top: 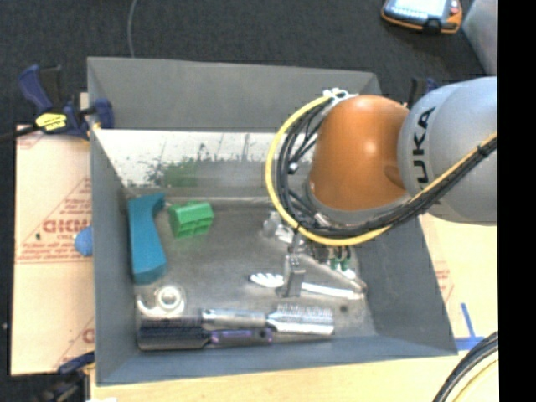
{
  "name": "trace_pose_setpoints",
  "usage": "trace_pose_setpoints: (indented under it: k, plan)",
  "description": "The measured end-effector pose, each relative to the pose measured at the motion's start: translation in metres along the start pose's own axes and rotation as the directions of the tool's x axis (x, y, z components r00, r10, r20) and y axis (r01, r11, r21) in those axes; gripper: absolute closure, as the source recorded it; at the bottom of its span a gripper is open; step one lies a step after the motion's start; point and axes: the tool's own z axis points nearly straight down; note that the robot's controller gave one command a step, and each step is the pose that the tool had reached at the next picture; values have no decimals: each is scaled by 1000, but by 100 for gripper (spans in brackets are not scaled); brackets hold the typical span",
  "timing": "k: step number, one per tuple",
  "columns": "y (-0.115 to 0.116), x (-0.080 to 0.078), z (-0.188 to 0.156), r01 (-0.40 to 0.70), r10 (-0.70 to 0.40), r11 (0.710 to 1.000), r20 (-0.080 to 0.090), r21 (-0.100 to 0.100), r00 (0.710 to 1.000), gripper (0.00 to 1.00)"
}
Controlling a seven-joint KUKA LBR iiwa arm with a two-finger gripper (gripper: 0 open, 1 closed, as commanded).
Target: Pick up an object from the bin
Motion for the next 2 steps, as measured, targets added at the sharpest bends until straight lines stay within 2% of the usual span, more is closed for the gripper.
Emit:
trace_pose_setpoints:
  k: [1, 2]
  plan:
    - [0, -2, -4, -2, 2, 1000, 8, 0, 1000, 0]
    - [-1, 41, 129, 228, -228, 974, 24, 3, 973, 0]
